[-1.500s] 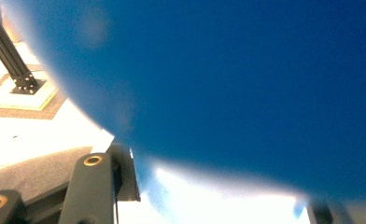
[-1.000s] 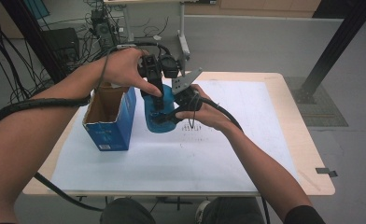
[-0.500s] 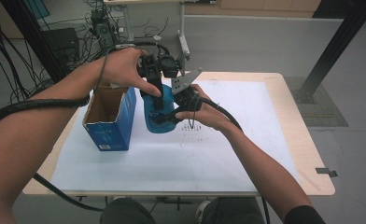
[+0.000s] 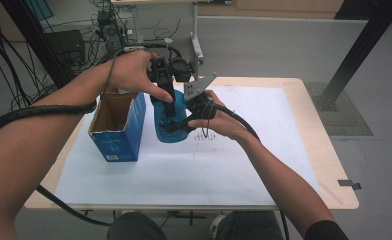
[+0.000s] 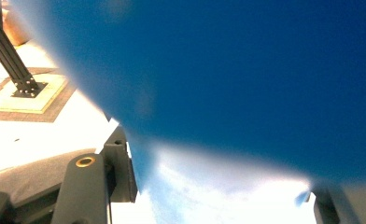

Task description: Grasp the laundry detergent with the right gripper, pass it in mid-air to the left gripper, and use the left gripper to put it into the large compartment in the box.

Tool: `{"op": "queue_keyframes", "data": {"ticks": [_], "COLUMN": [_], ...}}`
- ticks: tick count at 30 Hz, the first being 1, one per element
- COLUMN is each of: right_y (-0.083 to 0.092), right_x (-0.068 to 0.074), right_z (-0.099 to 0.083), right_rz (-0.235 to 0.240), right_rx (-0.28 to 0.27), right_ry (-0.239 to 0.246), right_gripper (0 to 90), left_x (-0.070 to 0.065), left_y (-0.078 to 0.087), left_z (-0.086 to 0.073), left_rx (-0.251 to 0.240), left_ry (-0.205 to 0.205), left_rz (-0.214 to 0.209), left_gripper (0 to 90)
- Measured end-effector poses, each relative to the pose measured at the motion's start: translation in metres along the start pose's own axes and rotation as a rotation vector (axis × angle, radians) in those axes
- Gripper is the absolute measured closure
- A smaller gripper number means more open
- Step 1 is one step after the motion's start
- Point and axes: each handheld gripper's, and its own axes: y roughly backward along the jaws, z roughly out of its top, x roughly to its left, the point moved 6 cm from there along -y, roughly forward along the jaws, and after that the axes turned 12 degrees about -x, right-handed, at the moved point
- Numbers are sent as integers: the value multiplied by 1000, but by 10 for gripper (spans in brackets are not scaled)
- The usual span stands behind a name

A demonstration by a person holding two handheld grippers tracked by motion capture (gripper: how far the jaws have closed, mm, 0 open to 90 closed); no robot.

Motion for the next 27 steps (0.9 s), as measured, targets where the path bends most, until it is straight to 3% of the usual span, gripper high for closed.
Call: {"op": "queue_keyframes", "data": {"ticks": [16,27], "right_y": [1,9], "right_x": [-2,-4], "right_z": [-1,-3], "right_rz": [-11,-58], "right_rx": [0,24], "right_ry": [-8,-20], "right_gripper": [351,163], "left_x": [2,8], "left_y": [0,3], "left_z": [1,-1], "left_rx": [5,14], "left_ry": [9,42], "left_rz": [4,22], "left_gripper": [371,371]}}
